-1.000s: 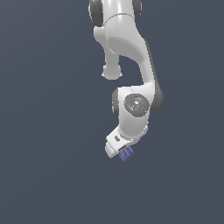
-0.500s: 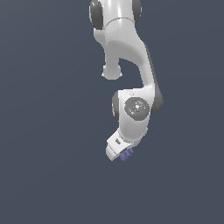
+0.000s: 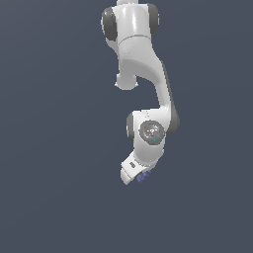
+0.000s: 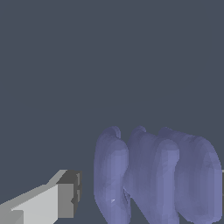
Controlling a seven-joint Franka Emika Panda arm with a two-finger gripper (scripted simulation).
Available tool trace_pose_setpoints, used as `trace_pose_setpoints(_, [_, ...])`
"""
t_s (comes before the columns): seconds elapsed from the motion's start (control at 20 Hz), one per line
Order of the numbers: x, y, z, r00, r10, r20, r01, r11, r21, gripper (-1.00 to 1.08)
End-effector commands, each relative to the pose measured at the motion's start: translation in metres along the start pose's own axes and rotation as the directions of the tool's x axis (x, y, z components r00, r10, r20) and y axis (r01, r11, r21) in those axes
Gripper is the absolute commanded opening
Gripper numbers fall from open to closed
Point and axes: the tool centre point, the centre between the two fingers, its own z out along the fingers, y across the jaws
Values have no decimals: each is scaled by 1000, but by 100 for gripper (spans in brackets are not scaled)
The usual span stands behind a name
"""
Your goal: Pick up the object and move it to a goal position.
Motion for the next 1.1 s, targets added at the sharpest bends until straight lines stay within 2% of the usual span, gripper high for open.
trace_pose_setpoints(0.0, [0, 0, 8, 1000, -1, -1, 1, 1000, -1, 100])
trace_pose_setpoints(0.25, [2, 1, 8, 1000, -1, -1, 1, 1000, -1, 100])
trace_pose_setpoints(0.3, [2, 1, 8, 1000, -1, -1, 1, 1000, -1, -100])
trace_pose_setpoints(1.05, [-1, 2, 3, 1000, -13, -4, 13, 1000, -2, -100])
